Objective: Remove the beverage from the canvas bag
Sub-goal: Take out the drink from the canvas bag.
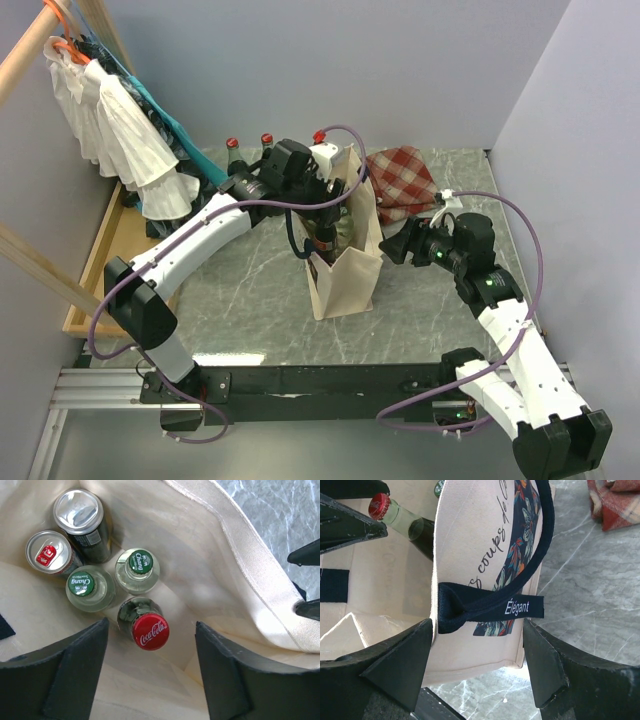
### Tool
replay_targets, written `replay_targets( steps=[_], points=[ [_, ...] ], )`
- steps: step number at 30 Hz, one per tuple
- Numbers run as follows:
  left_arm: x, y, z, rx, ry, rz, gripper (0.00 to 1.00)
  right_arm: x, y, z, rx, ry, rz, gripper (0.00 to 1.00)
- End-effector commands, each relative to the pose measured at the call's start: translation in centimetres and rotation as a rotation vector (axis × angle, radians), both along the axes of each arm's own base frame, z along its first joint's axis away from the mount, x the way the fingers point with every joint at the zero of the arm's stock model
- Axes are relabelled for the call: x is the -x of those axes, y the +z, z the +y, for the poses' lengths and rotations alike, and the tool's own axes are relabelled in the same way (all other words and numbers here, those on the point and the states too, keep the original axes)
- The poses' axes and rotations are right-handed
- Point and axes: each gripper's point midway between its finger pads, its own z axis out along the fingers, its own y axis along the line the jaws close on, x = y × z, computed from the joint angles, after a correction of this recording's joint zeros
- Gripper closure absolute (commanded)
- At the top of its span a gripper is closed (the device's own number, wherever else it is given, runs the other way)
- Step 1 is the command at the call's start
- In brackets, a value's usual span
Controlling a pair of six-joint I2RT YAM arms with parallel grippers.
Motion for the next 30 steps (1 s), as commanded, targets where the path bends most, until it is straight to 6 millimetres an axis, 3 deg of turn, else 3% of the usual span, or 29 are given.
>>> replay_targets(
  steps=[1, 14, 20, 24, 30],
  points=[
    [-0.2, 0.1, -0.9, 0.033, -0.003, -0.008, 0.27, -0.4, 0.3, -0.1, 0.019, -0.003, -0.029, 0.21],
    [-1.1, -0.3, -0.1, -0.016, 0.049, -0.024, 0.28, -0.4, 0.4, 0.0, 0.015, 0.002, -0.031, 0.21],
    [-1.1, -0.3, -0.3, -0.005, 0.048, -0.028, 0.32, -0.5, 0.4, 0.0, 0.016, 0.001, -0.031, 0.22],
    [-1.3, -0.8, -0.2, -0.024, 0.052, -0.015, 0.42, -0.6, 0.3, 0.0, 0.017, -0.002, -0.032, 0.21],
    [-1.2, -1.1, -0.4, -0.024, 0.046, -0.008, 0.45, -0.5, 0.3, -0.1, 0.018, -0.003, -0.030, 0.22]
  ],
)
